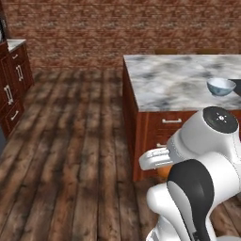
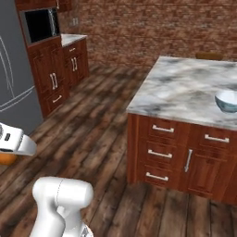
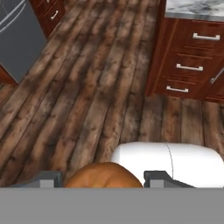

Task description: Pick the tangerines from the cabinet and place them in one bowl. Pick the lime from the sink and place it in the other bowl.

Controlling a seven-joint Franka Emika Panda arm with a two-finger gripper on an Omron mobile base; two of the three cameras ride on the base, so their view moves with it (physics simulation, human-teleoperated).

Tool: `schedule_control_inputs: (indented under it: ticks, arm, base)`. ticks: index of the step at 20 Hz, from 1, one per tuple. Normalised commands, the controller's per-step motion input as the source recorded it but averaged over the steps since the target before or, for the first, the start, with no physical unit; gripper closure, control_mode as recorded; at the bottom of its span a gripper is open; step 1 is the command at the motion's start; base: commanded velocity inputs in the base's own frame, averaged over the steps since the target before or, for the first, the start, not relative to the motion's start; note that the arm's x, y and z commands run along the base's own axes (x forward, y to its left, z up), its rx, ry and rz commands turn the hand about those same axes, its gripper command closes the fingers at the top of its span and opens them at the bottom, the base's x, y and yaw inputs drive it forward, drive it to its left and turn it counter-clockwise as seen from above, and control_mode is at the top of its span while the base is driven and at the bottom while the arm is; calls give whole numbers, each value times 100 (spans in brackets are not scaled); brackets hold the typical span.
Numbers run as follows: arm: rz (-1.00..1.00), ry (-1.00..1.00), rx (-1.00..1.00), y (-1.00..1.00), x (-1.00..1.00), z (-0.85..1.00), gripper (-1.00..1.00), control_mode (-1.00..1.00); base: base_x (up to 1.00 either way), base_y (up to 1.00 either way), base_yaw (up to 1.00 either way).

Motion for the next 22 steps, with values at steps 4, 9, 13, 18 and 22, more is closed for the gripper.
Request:
schedule_control_inputs:
  ticks: [4, 9, 13, 18, 22]
  arm:
    - [0, 0, 0, 0, 0, 0, 100, 100]
    - [0, 0, 0, 0, 0, 0, 100, 100]
    - [0, 0, 0, 0, 0, 0, 100, 100]
    - [0, 0, 0, 0, 0, 0, 100, 100]
    - [0, 0, 0, 0, 0, 0, 100, 100]
  base:
    - [0, -10, -22]
    - [0, -12, -30]
    - [0, -12, -34]
    - [0, -7, -30]
    - [0, -10, -34]
